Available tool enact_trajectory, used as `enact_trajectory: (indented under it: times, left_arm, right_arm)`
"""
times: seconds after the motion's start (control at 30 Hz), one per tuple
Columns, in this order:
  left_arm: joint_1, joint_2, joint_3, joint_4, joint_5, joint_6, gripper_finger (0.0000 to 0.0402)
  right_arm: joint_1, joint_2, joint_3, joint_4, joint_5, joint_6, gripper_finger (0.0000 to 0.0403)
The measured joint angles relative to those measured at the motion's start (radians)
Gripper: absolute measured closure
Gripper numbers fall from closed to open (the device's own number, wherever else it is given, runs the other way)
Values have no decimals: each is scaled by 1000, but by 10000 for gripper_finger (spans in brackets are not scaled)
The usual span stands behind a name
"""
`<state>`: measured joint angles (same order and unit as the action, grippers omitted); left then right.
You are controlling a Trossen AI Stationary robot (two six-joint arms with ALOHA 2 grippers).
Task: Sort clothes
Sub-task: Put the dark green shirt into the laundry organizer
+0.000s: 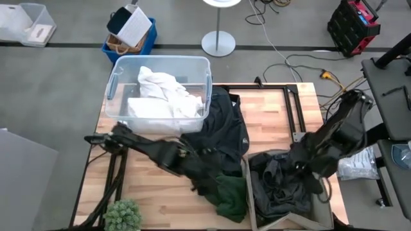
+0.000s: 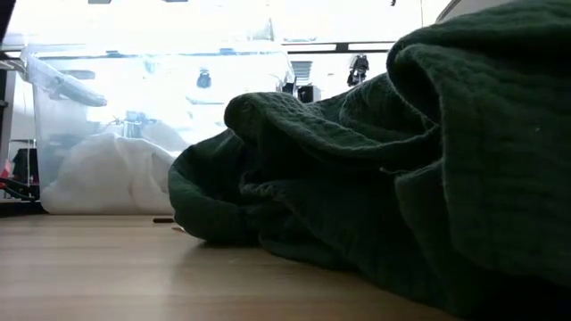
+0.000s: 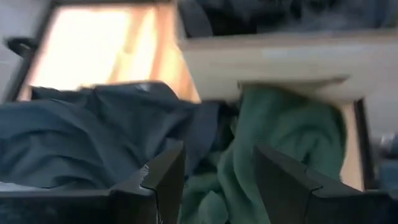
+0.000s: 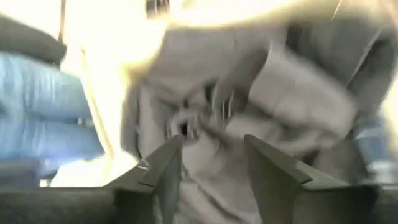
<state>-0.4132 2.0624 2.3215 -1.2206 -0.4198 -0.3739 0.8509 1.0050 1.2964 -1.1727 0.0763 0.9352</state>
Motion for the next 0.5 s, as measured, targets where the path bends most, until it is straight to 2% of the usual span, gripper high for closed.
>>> enact_trajectory:
  times: [0.17,0.37,0.5]
  left_arm:
    - [17,141,-1,46,89,33,235]
    - [56,298,-1,227,354,84,235]
    - [76,374,-2,282,369,77,235]
  right_arm:
    - [0,-1,108,-1,113,-58,198]
    - [0,0,150,-2,163,-109,171]
    - [0,9,150,-2,170,-109,168]
